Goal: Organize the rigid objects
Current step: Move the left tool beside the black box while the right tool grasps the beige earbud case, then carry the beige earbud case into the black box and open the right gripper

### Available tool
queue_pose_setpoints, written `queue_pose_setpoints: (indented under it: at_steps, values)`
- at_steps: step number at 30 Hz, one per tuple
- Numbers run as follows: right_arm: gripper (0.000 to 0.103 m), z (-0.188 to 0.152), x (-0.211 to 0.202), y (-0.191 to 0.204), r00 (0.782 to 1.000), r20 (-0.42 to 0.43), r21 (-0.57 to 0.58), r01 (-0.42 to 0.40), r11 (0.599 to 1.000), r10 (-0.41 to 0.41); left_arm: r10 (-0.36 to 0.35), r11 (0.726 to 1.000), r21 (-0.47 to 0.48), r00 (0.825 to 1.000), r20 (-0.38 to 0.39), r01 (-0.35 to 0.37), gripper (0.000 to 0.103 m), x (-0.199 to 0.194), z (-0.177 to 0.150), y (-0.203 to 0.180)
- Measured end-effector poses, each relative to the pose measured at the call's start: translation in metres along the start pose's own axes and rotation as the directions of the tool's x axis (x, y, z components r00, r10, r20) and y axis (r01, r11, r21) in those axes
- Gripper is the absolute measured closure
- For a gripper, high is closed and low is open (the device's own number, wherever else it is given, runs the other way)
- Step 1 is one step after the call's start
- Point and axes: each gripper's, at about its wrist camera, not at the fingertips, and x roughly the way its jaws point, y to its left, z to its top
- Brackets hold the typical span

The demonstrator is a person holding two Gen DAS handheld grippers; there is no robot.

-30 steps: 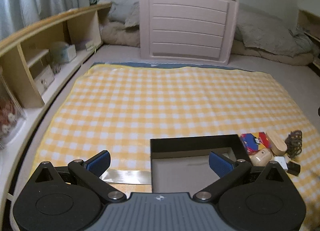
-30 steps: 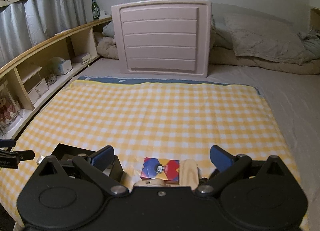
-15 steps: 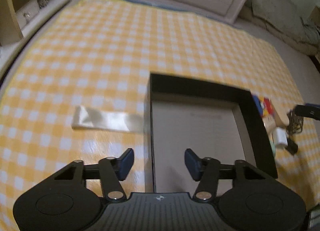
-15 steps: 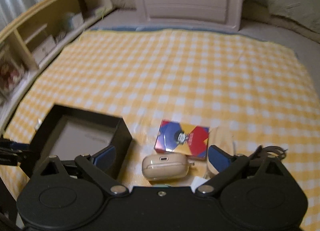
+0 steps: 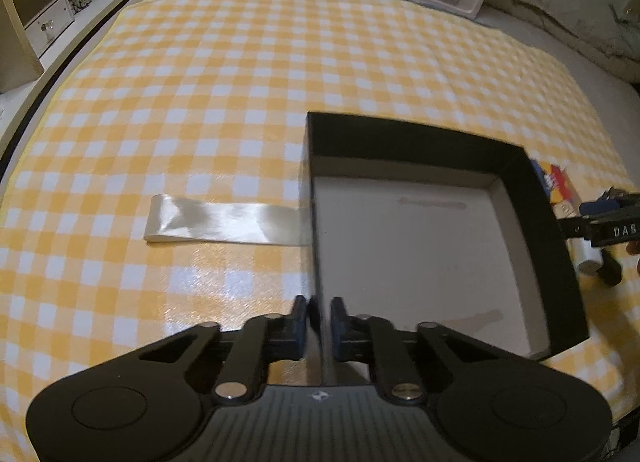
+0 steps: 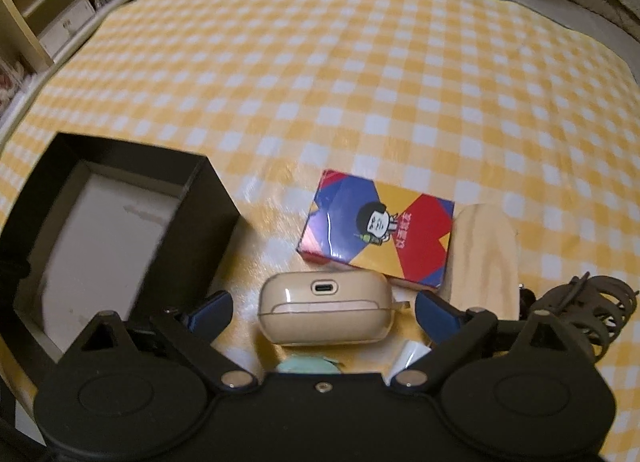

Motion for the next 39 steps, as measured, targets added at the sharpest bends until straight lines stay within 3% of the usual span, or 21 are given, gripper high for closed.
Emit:
queue_pose_setpoints:
  at_steps: [4,12,17,22,25,30,34,39]
  values:
    - [0.015,-0.001,0.012,-0.002,0.999,-0.023,0.004,0.023,1.0,-0.023,0.003,1.0,0.014,1.0,0.003,-0.003,0.093,0.001,0.001,0.0]
    - [0.016,-0.003,0.007,-0.009,1.0,-0.029,0.06,0.009,0.998,-0.008,0.01,1.0,0.022,1.0,0.002,-0.01,0.094,0.003,0.002,-0.002]
    - [0.016,0.009,-0.033,-0.008,0.998,0.065,0.118,-0.008,0.993,0.001,0.01,1.0,0.022,1.0,0.001,-0.01,0.094,0.003,0.002,-0.002]
    - [0.016,0.029,-0.073,0.014,0.979,0.182,0.18,-0.12,0.976,0.087,0.008,1.0,0.017,1.0,-0.002,-0.008,0.093,0.004,0.003,-0.003]
    - [0.016,0.039,-0.08,0.04,0.964,0.209,0.192,-0.207,0.959,0.166,0.007,1.0,0.016,1.0,0.0,-0.007,0.094,0.004,0.003,-0.003]
    - [0.016,0.051,-0.05,0.09,0.962,0.138,0.245,-0.264,0.933,0.236,0.006,1.0,0.011,1.0,0.002,-0.006,0.094,0.004,0.003,-0.003]
    - [0.016,0.055,-0.009,0.117,0.977,0.055,0.306,-0.215,0.928,0.208,0.003,1.0,0.012,1.0,0.005,-0.003,0.094,0.005,0.001,-0.002]
    - [0.016,0.055,0.022,0.139,0.988,0.044,0.328,-0.153,0.932,0.146,-0.004,1.0,0.016,1.0,0.008,0.004,0.094,0.006,0.0,0.0]
